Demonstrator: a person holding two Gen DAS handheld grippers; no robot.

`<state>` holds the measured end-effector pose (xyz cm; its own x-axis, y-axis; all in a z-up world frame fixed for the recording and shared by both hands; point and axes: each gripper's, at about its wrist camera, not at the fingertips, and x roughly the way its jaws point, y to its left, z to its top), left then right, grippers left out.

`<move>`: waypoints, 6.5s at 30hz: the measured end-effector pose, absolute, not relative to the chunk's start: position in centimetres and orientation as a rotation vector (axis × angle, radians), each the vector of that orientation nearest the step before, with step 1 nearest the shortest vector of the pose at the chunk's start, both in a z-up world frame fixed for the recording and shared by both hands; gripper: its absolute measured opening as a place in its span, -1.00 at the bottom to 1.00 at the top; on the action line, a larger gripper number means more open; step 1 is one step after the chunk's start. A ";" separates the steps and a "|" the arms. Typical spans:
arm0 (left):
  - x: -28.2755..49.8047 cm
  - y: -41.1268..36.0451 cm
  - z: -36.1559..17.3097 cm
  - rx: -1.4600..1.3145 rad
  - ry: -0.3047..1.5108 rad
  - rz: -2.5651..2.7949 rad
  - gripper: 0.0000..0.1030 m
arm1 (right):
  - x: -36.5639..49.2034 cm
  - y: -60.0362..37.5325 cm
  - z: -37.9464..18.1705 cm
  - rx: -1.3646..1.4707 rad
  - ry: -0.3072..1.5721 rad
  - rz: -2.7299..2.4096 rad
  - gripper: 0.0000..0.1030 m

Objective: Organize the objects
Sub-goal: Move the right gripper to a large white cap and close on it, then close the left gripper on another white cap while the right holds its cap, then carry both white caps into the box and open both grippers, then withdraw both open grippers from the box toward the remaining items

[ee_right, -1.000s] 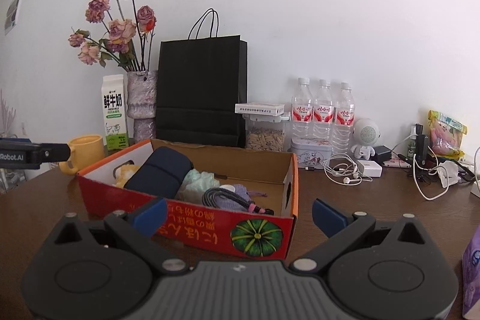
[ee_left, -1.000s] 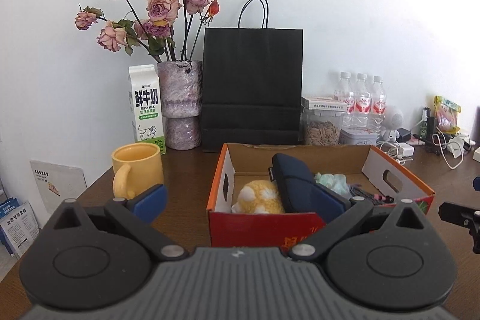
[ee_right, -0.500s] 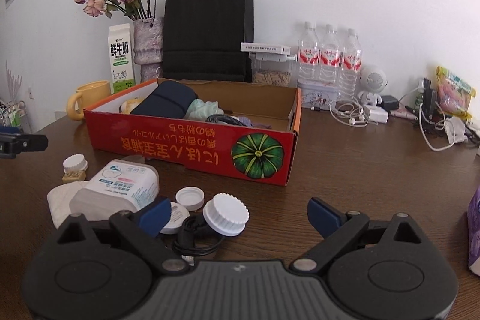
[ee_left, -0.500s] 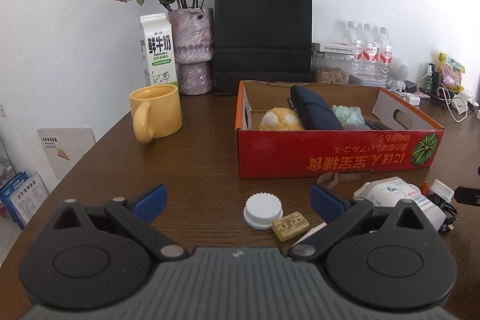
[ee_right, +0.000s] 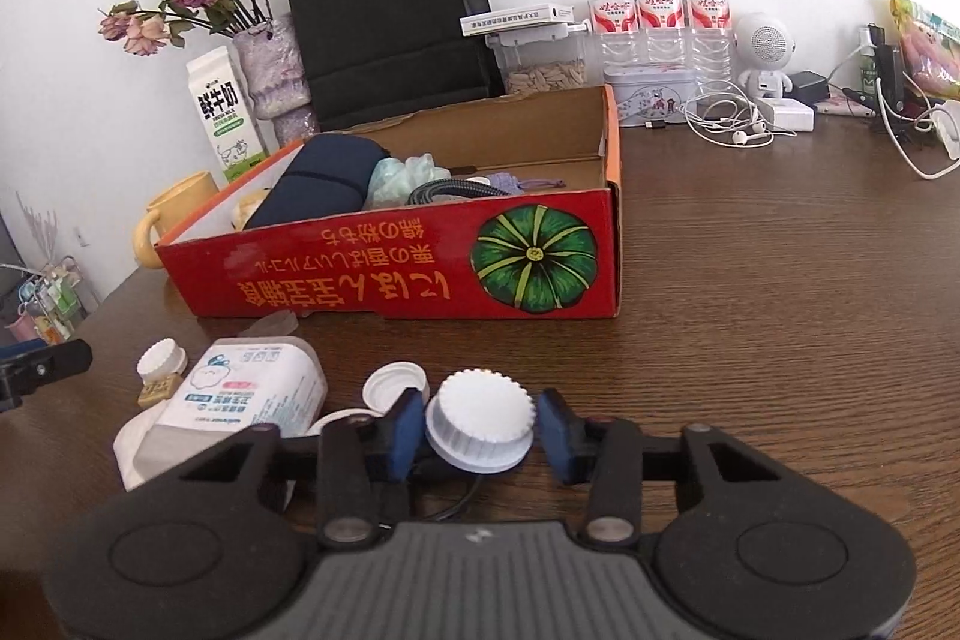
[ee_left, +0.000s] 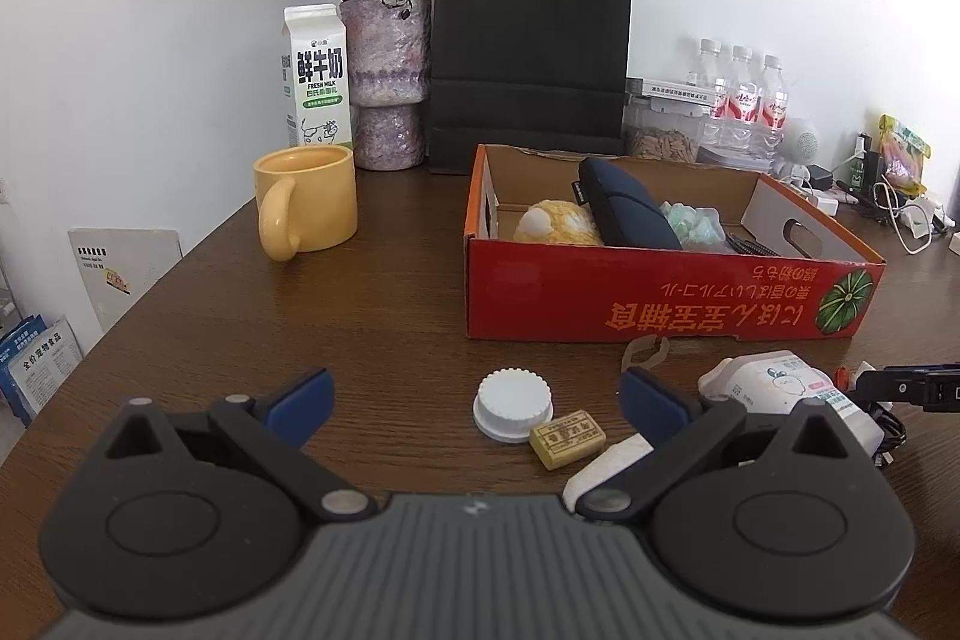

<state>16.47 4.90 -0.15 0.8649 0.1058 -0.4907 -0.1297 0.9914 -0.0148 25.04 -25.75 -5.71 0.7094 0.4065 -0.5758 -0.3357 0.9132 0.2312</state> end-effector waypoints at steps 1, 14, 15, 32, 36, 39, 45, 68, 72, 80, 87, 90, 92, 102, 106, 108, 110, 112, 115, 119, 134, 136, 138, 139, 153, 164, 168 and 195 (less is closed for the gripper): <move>16.5 4.8 -0.2 -0.048 0.511 0.121 1.00 | 24.8 -25.7 -5.6 0.107 0.653 0.414 -0.24; 17.9 5.7 -1.0 -0.057 0.566 0.166 1.00 | 20.4 -24.7 -3.4 -0.045 0.335 0.334 -0.24; 18.1 6.0 -1.2 -0.065 0.573 0.174 1.00 | 20.3 -24.6 -3.3 -0.054 0.327 0.334 -0.24; 22.1 5.1 -2.8 -0.022 0.648 0.173 0.69 | 20.1 -24.4 -3.7 -0.073 0.323 0.326 -0.24; 22.5 4.8 -2.9 -0.033 0.648 0.159 0.55 | 20.0 -24.3 -3.8 -0.076 0.324 0.325 -0.24; 22.7 4.4 -3.0 -0.036 0.655 0.146 0.34 | 20.0 -24.3 -3.9 -0.076 0.324 0.321 -0.24; 22.9 4.4 -3.2 -0.080 0.666 0.160 -0.05 | 20.0 -24.4 -3.9 -0.077 0.323 0.320 -0.24; 18.9 2.7 0.4 -0.055 0.441 0.156 -0.25 | 18.9 -24.0 -2.6 -0.094 0.237 0.320 -0.24; 18.8 1.6 2.2 -0.041 0.394 0.120 -0.24 | 19.1 -23.3 -1.4 -0.111 0.212 0.334 -0.24; 20.4 -0.3 4.7 -0.064 0.347 0.078 -0.24 | 21.4 -21.7 1.1 -0.100 0.187 0.352 -0.24; 23.0 -1.9 5.6 -0.101 0.331 0.071 -0.24 | 24.6 -19.7 2.4 -0.055 0.176 0.351 -0.24; 24.5 -2.4 6.0 -0.120 0.332 0.080 -0.24 | 26.2 -18.9 2.6 -0.048 0.177 0.332 -0.24; 25.5 -2.8 6.1 -0.121 0.326 0.086 -0.24 | 27.4 -18.5 2.6 -0.037 0.178 0.322 -0.24; 30.4 -3.4 5.2 -0.120 0.344 0.129 -0.24 | 32.5 -18.3 1.1 0.007 0.239 0.274 -0.24; 31.8 -3.3 4.3 -0.111 0.358 0.123 -0.24 | 33.2 -18.2 0.1 0.001 0.255 0.290 -0.24; 32.0 -3.2 3.6 -0.098 0.377 0.116 -0.24 | 33.1 -18.0 -0.5 -0.023 0.270 0.296 -0.24; 32.3 -3.2 3.0 -0.089 0.402 0.121 -0.24 | 33.1 -17.9 -0.9 -0.034 0.281 0.298 -0.24; 32.3 -3.3 2.7 -0.073 0.410 0.122 -0.24 | 33.0 -17.7 -1.2 -0.041 0.294 0.302 -0.24; 32.2 -3.5 2.5 -0.057 0.409 0.122 -0.24 | 33.0 -17.5 -1.4 -0.054 0.303 0.297 -0.24; 32.1 -3.3 2.5 -0.056 0.407 0.129 -0.12 | 33.0 -17.6 -1.5 -0.052 0.335 0.286 -0.21; 30.7 -2.3 2.6 -0.068 0.358 0.177 1.00 | 31.9 -18.1 -1.0 -0.029 0.304 0.277 1.00; 30.6 -2.3 2.5 -0.069 0.354 0.176 1.00 | 31.9 -18.2 -0.9 -0.027 0.302 0.276 1.00; 30.5 -2.3 2.5 -0.065 0.353 0.175 1.00 | 31.8 -18.1 -0.9 -0.027 0.300 0.274 1.00; 30.5 -2.3 2.5 -0.066 0.354 0.176 1.00 | 31.8 -18.2 -0.9 -0.027 0.299 0.273 1.00; 26.8 -1.3 3.0 -0.085 0.273 0.146 1.00 | 28.4 -19.6 0.2 -0.044 0.253 0.296 1.00; 22.1 0.5 1.3 -0.048 0.339 0.131 1.00 | 24.6 -21.3 -1.0 -0.063 0.280 0.313 1.00; 20.7 0.9 0.3 -0.028 0.375 0.127 1.00 | 23.3 -21.8 -1.8 -0.077 0.294 0.311 1.00; 16.0 4.8 -1.0 -0.021 0.554 0.143 1.00 | 18.4 -24.1 -4.6 -0.184 0.495 0.362 1.00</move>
<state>15.98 4.83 -1.02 0.8405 0.1298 -0.5261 -0.1412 0.9898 0.0187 18.43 -24.10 -4.58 0.8181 0.2942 -0.4941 -0.3820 0.9203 -0.0847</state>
